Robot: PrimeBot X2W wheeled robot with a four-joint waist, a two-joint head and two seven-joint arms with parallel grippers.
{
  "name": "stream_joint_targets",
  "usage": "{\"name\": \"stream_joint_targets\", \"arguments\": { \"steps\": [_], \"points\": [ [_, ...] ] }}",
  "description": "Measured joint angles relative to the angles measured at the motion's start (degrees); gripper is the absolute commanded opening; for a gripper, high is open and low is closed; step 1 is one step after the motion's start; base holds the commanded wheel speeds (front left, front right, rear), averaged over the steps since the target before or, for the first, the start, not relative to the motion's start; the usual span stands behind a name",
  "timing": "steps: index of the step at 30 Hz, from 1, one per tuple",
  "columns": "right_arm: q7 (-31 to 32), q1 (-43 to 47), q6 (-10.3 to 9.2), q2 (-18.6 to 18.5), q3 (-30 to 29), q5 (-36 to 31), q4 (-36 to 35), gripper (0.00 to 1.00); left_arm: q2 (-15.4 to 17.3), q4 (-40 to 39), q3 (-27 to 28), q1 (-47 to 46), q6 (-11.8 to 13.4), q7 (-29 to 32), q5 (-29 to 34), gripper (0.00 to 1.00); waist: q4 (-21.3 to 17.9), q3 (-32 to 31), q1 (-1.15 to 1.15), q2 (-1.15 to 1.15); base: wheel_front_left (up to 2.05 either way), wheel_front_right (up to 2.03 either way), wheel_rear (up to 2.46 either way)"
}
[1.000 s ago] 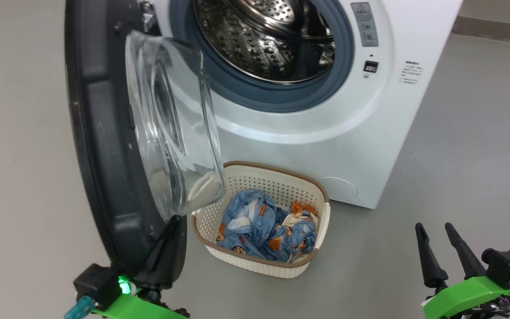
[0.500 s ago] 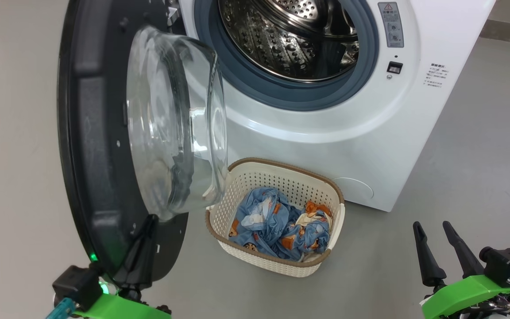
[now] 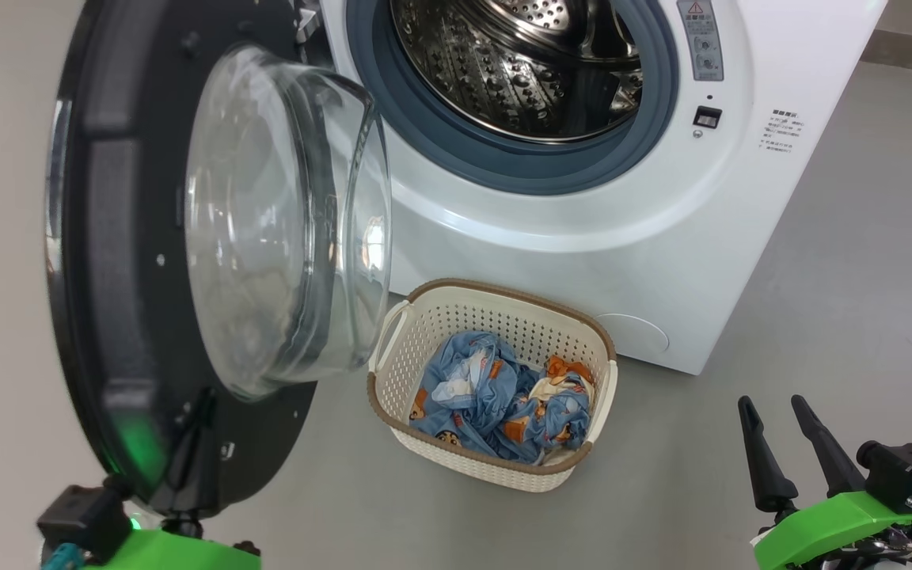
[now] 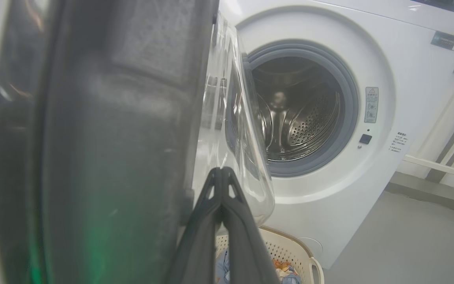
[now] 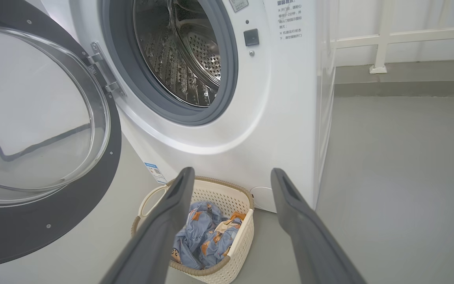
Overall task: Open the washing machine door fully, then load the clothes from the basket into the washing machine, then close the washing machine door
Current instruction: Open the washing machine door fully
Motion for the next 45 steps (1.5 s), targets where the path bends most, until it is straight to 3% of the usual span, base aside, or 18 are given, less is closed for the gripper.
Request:
{"name": "stream_joint_targets", "arguments": {
  "steps": [5, 15, 45],
  "points": [
    [0.00, -0.09, 0.00, -0.20, -0.03, 0.00, -0.01, 1.00, 0.77, 0.05, 3.57, -0.12, 1.91, 0.00, -0.03, 0.00, -0.02, 0.61, 0.00, 0.00, 0.00, 0.00, 0.00],
    [0.00, -0.73, 0.00, -1.02, -0.21, -0.02, -0.02, 1.00, 1.72, 1.45, 8.08, -2.17, 3.19, 0.00, 0.03, 0.00, 0.23, 1.93, 0.00, 0.00, 0.00, 0.00, 0.00],
    [0.00, -6.86, 0.00, -3.46, -0.07, -1.12, -0.98, 1.00, 3.79, 14.40, 29.34, -18.40, 2.82, -0.02, 9.16, 0.00, -0.24, 11.01, 0.00, 0.00, 0.00, 0.00, 0.00]
  ]
}}
